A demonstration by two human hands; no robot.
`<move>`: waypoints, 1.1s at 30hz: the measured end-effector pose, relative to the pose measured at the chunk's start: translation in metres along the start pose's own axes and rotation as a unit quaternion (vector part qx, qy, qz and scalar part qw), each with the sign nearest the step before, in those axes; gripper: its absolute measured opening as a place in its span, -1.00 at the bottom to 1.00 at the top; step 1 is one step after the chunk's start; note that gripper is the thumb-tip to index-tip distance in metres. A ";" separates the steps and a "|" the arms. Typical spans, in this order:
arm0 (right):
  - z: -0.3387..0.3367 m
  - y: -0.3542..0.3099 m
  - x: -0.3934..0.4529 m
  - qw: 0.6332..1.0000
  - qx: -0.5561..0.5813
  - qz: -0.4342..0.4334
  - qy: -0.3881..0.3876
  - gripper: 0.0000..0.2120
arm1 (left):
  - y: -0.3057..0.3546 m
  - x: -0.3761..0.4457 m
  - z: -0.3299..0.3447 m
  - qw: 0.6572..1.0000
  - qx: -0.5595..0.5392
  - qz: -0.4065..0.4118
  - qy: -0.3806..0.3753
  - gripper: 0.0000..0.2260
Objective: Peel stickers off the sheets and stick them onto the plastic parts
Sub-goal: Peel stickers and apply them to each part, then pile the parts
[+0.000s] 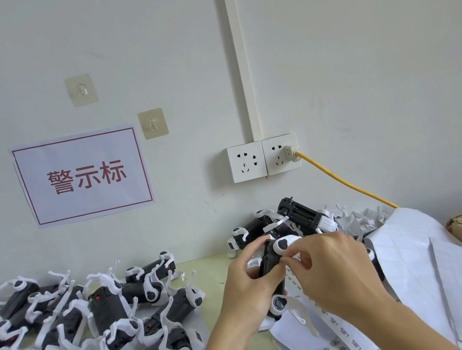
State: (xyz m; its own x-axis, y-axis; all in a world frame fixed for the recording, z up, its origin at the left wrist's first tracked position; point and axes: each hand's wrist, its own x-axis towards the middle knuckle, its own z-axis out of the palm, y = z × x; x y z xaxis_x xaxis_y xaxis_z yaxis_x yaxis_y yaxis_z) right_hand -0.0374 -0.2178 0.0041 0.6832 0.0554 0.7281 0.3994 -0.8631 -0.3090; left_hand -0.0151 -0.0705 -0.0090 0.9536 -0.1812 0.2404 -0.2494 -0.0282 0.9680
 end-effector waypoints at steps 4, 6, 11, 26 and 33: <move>0.000 -0.001 0.000 1.000 -0.026 0.008 0.015 -0.91 | 0.001 -0.001 0.000 1.000 -0.002 -0.005 0.000 -0.61; -0.001 0.001 0.002 0.999 -0.037 0.015 0.019 -0.85 | 0.000 -0.001 0.001 1.000 -0.003 -0.012 0.002 -0.60; -0.007 0.004 0.002 1.000 -0.013 0.006 0.018 -0.91 | 0.001 -0.001 0.001 0.998 -0.046 -0.026 0.019 -0.61; -0.012 -0.001 -0.003 0.996 0.059 -0.037 -0.062 -0.50 | 0.000 0.003 -0.002 0.988 -0.148 -0.022 0.025 -0.61; -0.014 0.000 -0.003 0.993 0.105 -0.039 -0.047 -0.51 | 0.002 0.006 -0.004 0.972 -0.230 -0.025 0.032 -0.68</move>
State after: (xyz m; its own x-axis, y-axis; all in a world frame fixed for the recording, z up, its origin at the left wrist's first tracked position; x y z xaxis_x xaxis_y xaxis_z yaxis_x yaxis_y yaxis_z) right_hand -0.0483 -0.2249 0.0101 0.6959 0.1727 0.6971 0.5644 -0.7316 -0.3822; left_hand -0.0096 -0.0679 -0.0053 0.9750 -0.1288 0.1811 -0.1139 0.4101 0.9049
